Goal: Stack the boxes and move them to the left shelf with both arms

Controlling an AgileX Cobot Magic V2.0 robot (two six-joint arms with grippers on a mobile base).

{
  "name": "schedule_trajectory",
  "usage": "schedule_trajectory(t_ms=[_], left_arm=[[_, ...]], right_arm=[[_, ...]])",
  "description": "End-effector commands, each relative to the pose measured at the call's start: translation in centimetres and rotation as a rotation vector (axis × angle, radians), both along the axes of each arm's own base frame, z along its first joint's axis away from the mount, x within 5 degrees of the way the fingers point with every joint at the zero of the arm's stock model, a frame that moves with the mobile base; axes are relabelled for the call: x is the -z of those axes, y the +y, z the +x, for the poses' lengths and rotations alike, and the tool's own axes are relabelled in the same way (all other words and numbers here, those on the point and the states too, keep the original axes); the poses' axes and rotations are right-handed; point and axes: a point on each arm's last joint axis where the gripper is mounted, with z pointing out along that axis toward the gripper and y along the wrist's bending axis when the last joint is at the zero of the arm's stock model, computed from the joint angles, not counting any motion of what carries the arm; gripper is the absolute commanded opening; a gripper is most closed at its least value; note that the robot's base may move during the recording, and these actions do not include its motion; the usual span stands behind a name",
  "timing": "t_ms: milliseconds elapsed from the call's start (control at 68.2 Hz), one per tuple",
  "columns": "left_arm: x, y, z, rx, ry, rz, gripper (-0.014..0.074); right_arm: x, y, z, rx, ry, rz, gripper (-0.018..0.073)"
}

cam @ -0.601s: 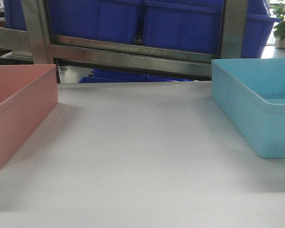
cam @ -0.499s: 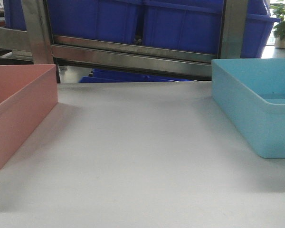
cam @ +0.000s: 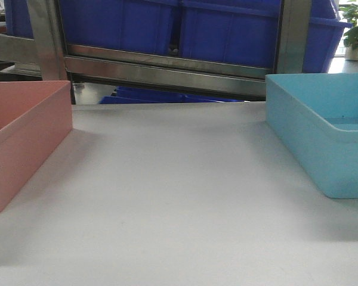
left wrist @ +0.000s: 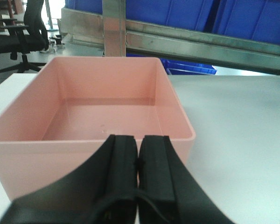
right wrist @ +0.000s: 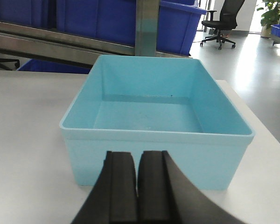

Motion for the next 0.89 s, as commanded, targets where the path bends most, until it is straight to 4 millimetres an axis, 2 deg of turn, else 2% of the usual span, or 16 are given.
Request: schedule_trajectory(t_ms=[0,88,176,249,396,528,631,689,763,880], left_arm=[[-0.3,0.3,0.0,-0.026,-0.117,-0.032,-0.0008],[-1.2,0.5,-0.1,-0.046,-0.207,-0.042,-0.0008],[-3.0,0.8,-0.5,-0.075,-0.352,-0.059,-0.0008],[-4.9,0.8,-0.8,-0.074,-0.389,-0.060,-0.0008],[-9.6,0.3,-0.6,-0.022,-0.275,-0.039,-0.0008],[-13.6,-0.3,0.8,0.021,-0.119,-0.017,0.0011],[-15.5,-0.6,2.4,0.039,-0.030,-0.005,0.0108],[-16.4,-0.8,3.7,0.045,0.021,0.000,0.0196],[-16.8,-1.0,5.1,0.052,0.082,0.006,0.0324],[-17.5,-1.3,7.7,0.064,0.181,0.014,0.0454]], right_arm=[[-1.5,0.0,-0.3,0.004,-0.124,-0.010,0.0036],[-1.5,0.0,-0.3,0.004,-0.124,-0.010,0.0036],[-1.5,0.0,-0.3,0.004,-0.124,-0.010,0.0036],[-1.5,0.0,-0.3,0.004,-0.124,-0.010,0.0036],[-1.5,0.0,-0.3,0.004,-0.124,-0.010,0.0036],[-1.5,0.0,-0.3,0.004,-0.124,-0.010,0.0036],[-1.5,0.0,-0.3,0.004,-0.124,-0.010,0.0036],[-1.5,0.0,-0.3,0.004,-0.124,-0.010,0.0036],[-1.5,0.0,-0.3,0.004,-0.124,-0.010,0.0036],[-1.5,0.0,-0.3,0.004,-0.124,-0.010,0.0036]])
